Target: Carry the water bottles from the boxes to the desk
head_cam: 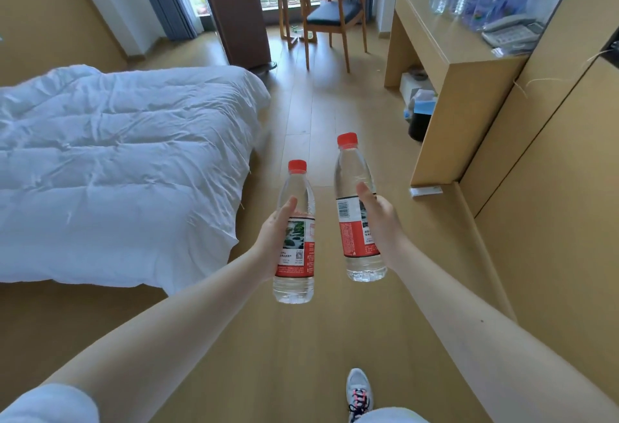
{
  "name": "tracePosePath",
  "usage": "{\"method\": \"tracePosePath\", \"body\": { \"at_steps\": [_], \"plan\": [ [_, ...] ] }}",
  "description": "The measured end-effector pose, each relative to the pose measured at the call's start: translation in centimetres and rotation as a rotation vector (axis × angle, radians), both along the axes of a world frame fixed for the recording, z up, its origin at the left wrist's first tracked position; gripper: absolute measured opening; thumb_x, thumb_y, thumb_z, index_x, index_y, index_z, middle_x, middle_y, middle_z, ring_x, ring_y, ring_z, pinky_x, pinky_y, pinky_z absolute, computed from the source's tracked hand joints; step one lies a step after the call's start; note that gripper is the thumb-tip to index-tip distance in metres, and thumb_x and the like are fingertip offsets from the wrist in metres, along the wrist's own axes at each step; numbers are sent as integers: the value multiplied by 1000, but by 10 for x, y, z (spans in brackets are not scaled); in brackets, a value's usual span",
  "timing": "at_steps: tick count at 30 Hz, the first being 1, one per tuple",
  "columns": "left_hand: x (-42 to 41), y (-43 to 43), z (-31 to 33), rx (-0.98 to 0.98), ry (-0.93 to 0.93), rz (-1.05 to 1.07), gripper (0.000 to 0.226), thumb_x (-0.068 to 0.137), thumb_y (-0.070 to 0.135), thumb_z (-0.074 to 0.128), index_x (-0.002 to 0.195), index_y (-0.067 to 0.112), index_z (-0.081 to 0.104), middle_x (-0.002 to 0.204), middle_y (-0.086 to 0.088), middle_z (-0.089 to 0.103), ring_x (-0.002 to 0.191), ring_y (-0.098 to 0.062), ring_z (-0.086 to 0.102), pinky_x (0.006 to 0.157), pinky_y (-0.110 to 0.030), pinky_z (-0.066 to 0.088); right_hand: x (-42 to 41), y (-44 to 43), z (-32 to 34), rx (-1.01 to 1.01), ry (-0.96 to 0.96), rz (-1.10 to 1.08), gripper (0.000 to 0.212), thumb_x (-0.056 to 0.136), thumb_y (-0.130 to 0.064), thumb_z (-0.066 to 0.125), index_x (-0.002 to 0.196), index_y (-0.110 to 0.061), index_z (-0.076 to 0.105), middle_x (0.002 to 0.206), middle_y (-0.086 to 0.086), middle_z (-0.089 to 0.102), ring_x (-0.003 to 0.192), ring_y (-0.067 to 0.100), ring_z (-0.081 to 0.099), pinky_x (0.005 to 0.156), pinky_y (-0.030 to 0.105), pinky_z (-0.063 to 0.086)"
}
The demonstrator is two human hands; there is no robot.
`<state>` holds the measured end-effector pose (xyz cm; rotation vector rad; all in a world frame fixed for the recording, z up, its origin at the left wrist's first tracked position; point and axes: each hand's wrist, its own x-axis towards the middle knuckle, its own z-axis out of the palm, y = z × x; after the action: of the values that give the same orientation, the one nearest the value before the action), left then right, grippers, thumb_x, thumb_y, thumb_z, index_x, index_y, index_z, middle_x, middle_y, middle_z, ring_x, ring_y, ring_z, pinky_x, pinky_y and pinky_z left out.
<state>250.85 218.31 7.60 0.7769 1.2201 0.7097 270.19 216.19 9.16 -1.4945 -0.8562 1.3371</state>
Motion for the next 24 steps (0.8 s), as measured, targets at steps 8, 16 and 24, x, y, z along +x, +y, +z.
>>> {"method": "tracePosePath", "body": {
  "at_steps": [8, 16, 24],
  "plan": [
    [40, 73, -2, 20, -8, -2, 85, 72, 65, 61, 131, 5, 52, 103, -20, 65, 92, -37, 63, 93, -54, 49, 42, 80, -7, -7, 33, -41, 68, 89, -60, 52, 114, 3, 58, 92, 14, 66, 80, 26, 65, 71, 34, 51],
    [50, 146, -6, -1, -31, -36, 88, 68, 65, 62, 132, 6, 51, 98, -17, 65, 82, -31, 65, 78, -43, 55, 55, 134, -8, -23, 71, -66, 64, 90, -58, 51, 112, 2, 59, 82, 10, 63, 71, 22, 63, 66, 30, 51],
    [60, 274, 3, 7, -72, -128, 84, 64, 67, 67, 120, 5, 57, 89, -13, 67, 75, -29, 66, 73, -41, 55, 63, 232, 7, 29, 66, -167, 41, 90, -51, 57, 97, -10, 58, 76, 4, 65, 65, 17, 65, 64, 29, 53]
  ]
}}
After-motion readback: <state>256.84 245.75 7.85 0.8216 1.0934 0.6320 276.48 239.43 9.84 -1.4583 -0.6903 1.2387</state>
